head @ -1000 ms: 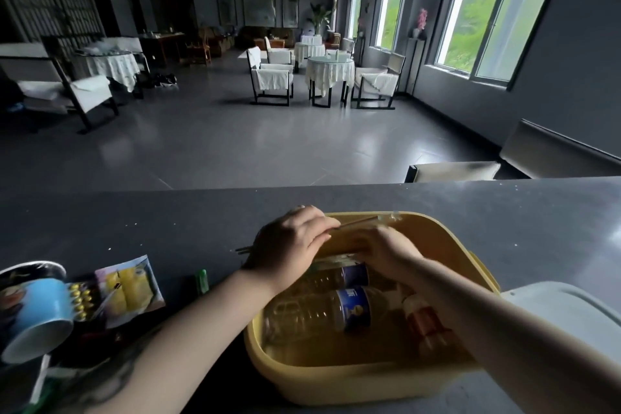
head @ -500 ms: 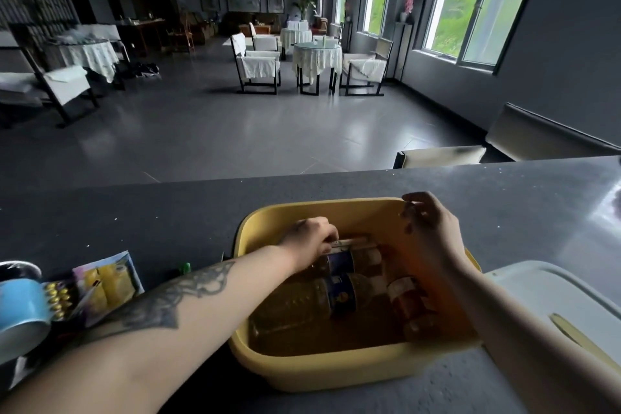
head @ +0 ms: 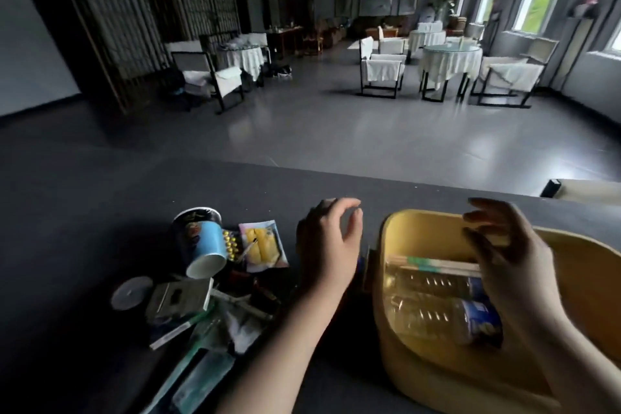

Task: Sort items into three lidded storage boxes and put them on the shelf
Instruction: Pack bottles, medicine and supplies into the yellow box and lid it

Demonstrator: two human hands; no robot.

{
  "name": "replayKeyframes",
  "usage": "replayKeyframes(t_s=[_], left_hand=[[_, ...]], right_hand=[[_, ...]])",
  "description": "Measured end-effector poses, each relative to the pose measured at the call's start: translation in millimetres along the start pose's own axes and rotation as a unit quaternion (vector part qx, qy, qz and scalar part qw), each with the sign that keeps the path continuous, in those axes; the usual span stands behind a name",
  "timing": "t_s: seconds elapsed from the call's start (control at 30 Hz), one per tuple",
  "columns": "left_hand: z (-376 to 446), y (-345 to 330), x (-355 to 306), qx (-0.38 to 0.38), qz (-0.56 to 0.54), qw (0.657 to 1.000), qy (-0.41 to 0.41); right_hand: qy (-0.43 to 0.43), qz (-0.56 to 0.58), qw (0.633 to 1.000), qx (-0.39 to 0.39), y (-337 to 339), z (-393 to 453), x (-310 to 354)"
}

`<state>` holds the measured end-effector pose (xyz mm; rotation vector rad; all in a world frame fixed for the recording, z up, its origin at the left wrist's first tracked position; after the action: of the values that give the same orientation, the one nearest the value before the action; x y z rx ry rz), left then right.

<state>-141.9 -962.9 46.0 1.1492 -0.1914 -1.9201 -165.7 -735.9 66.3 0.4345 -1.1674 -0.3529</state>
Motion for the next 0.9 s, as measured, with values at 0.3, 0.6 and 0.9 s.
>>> replayKeyframes(t_s=[0.3,0.6,0.9], left_hand=[[-59,99,156,-0.037,0.069,0.976,0.203],[-2,132,276,-0.003,-0.052,0.904,0.424],[-7,108,328,-0.047,-0.157,0.863,0.478]], right_hand=[[0.086,0.022,0.988,0.123,-154,-33,67],[-0.091,-0.055,0.958,0.266,-317,25,38],[-0.271,-0.161,0.914,0.256,-381,68,1]])
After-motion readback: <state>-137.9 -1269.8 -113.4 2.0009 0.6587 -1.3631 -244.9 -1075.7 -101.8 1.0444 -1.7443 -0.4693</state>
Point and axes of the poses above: each hand's wrist, its own z-axis towards the middle knuckle, its own y-axis out of the back of the hand, x = y × z, the point moved 5 cm from there along z, towards the middle knuckle, and after that the axes turned 10 degrees about x, right-handed, at the moved point
